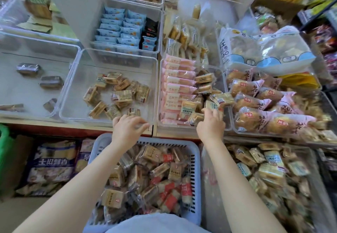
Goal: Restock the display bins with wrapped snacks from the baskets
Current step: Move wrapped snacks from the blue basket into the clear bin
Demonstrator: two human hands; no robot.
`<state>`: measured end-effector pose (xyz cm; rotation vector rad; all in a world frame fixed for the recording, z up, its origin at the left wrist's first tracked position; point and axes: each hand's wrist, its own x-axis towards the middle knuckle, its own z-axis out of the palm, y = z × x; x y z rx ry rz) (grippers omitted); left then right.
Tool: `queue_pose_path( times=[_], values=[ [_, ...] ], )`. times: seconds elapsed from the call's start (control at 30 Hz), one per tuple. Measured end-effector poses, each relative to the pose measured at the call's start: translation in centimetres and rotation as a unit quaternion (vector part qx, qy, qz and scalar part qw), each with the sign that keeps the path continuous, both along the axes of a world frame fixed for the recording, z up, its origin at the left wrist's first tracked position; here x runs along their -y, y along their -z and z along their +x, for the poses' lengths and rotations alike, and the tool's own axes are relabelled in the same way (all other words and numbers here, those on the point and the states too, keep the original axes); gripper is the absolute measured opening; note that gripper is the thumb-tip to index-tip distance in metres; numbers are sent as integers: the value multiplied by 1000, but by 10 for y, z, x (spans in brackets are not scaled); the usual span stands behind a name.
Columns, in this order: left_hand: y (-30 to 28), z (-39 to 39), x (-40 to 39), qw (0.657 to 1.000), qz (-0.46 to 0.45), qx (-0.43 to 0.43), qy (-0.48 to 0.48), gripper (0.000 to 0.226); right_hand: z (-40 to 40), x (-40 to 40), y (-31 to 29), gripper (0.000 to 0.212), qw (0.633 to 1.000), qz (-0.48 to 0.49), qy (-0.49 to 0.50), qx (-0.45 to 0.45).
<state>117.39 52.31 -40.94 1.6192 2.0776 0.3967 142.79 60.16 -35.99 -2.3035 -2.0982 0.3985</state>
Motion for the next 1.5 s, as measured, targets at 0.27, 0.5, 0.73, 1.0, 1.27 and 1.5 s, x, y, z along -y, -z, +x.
queue_pose_path(
  times=[0.27, 0.5, 0.73, 1.0, 1.27, 1.5],
  values=[
    [1, 0, -2, 1000, -4, 13, -7, 29, 13, -19, 5, 45, 990, -133, -40, 21],
    [-3, -1, -3, 1000, -10, 10, -3, 26, 10, 5, -29, 20, 850, -74, 109, -510],
    [-13, -16, -5, 993, -89, 7, 74, 38, -30, 15, -42, 57, 495, -316, 163, -793],
    [-3, -63, 20, 992, -71, -96, 37, 63, -136, -28, -10, 53, 776, -310, 49, -546],
    [12, -68, 17, 993, -37, -104, 37, 55, -246, -54, 40, 58, 951, -139, -133, -242],
    [15, -70, 17, 995, -28, -87, 35, 46, -181, -36, 21, 41, 959, 24, -208, -189]
  ],
)
